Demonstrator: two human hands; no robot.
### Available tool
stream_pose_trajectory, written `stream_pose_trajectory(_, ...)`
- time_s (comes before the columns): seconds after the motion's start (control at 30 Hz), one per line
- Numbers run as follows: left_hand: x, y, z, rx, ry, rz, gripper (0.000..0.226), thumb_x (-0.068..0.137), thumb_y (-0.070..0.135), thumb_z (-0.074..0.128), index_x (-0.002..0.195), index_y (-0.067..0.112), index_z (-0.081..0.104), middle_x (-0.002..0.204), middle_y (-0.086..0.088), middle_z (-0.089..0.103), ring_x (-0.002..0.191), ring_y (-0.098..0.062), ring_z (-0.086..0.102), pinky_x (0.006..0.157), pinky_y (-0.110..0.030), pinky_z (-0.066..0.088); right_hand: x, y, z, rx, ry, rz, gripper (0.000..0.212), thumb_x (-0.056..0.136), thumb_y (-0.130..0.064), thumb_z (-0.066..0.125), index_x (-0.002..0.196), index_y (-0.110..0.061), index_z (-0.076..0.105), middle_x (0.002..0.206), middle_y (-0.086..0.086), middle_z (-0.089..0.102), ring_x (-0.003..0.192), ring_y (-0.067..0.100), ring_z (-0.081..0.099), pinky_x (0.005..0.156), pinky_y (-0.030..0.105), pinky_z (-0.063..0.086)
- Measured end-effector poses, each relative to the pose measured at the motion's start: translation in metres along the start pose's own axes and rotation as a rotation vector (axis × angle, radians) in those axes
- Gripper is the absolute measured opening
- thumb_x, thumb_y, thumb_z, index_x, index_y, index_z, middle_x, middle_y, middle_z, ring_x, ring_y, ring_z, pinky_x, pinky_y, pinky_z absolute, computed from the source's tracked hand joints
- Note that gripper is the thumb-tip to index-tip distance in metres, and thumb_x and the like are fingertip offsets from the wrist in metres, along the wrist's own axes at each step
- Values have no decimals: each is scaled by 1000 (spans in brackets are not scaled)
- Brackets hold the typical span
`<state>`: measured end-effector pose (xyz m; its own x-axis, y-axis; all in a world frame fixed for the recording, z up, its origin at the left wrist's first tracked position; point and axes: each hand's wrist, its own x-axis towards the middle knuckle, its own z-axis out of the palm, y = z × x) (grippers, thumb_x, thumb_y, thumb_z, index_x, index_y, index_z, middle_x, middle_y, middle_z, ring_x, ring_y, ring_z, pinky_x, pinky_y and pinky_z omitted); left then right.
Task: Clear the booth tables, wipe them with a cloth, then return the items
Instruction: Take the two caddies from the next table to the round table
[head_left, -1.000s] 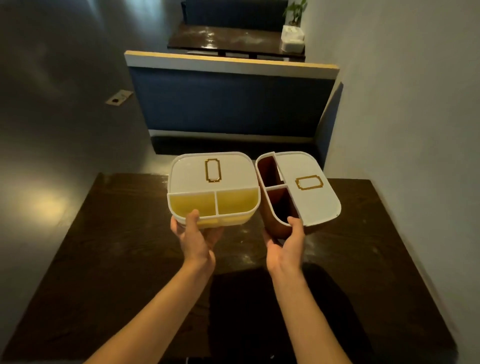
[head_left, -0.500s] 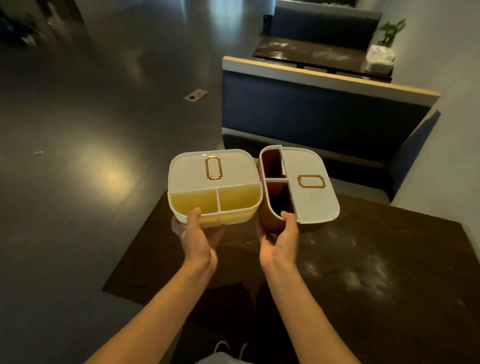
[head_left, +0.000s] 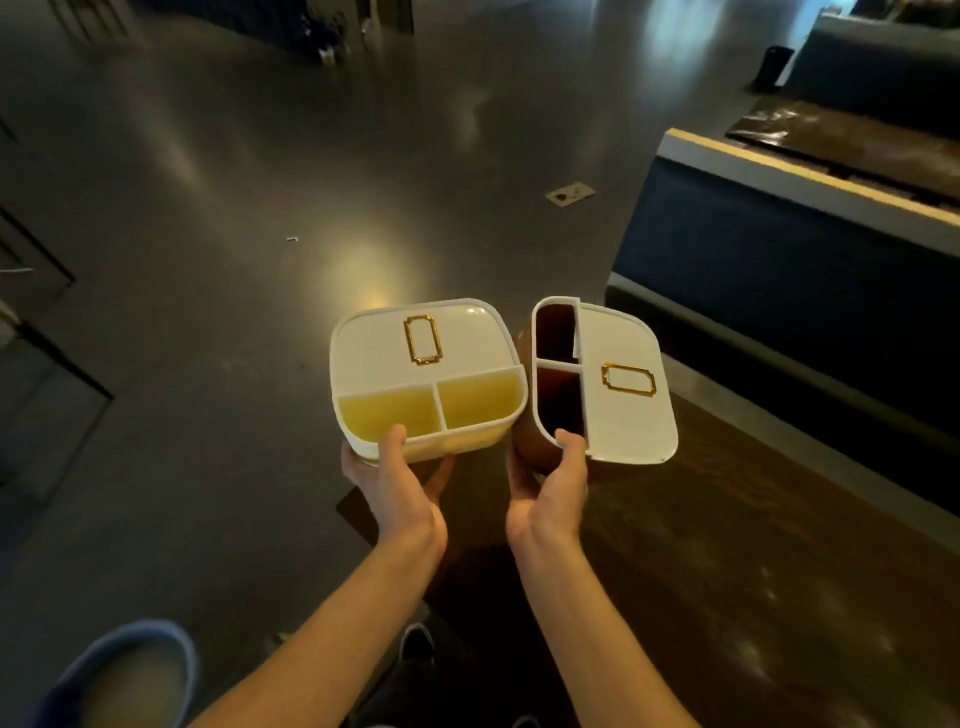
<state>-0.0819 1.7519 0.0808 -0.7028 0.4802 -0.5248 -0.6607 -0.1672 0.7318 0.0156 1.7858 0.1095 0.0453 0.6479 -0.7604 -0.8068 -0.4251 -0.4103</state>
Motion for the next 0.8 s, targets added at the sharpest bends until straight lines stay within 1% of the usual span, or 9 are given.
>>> stream_pose_trajectory(0.13, 41, 31, -8, -45, 55, 19, 63, 99, 21, 60, 150, 39, 27, 134, -1, 52, 121, -26, 56, 92, -57, 56, 9, 41, 37, -76, -12, 31, 24, 89, -21, 70, 100, -19, 49, 114, 13, 58, 106, 26, 60, 98, 41, 54)
stream_pose_trajectory(0.23, 83, 56, -12, -89, 60, 20, 63, 98, 21, 61, 149, 38, 29, 131, 0, 53, 117, -27, 58, 85, -53, 60, 19, 74, 72, -123, -32, 25, 27, 89, -21, 69, 107, -19, 49, 115, 12, 58, 108, 26, 59, 100, 41, 53)
stream_pose_trajectory(0.27, 102, 66, -12, -97, 59, 19, 62, 98, 22, 62, 149, 39, 29, 131, 0, 53, 117, -28, 58, 85, -53, 60, 23, 87, 87, -140, -41, 16, 29, 89, -22, 69, 109, -19, 48, 115, 12, 58, 109, 26, 59, 100, 40, 52)
stream_pose_trajectory(0.4, 174, 107, -16, -101, 37, 17, 60, 98, 24, 62, 148, 39, 31, 132, -2, 55, 118, -30, 59, 87, -56, 59, 35, 142, 145, -194, -45, -28, 27, 91, -25, 68, 109, -19, 48, 112, 11, 60, 105, 23, 61, 93, 35, 54)
stream_pose_trajectory(0.5, 229, 146, -24, -89, 28, 31, 58, 98, 26, 61, 147, 39, 33, 132, -2, 55, 117, -32, 61, 86, -55, 59, 40, 193, 192, -205, -57, -72, 21, 92, -23, 68, 104, -23, 50, 111, 8, 60, 106, 22, 60, 101, 38, 52)
stream_pose_trajectory(0.57, 265, 176, -32, -78, 32, 47, 58, 99, 26, 61, 148, 39, 32, 133, -2, 55, 117, -31, 61, 86, -55, 59, 41, 228, 224, -218, -67, -93, 19, 93, -24, 67, 105, -25, 52, 111, 6, 61, 106, 21, 61, 102, 39, 51)
stream_pose_trajectory(0.67, 314, 222, -45, -70, 65, 81, 58, 99, 25, 60, 148, 39, 31, 134, -2, 54, 117, -29, 61, 87, -55, 59, 40, 278, 270, -253, -89, -75, 14, 94, -25, 65, 99, -29, 53, 109, 3, 62, 108, 22, 61, 102, 39, 51)
stream_pose_trajectory(0.8, 367, 277, -60, -105, 86, 120, 57, 100, 22, 59, 148, 37, 32, 133, -2, 54, 118, -30, 60, 88, -57, 58, 42, 335, 318, -311, -157, -57, 21, 93, -27, 65, 110, -28, 53, 117, 7, 62, 113, 24, 61, 104, 41, 51)
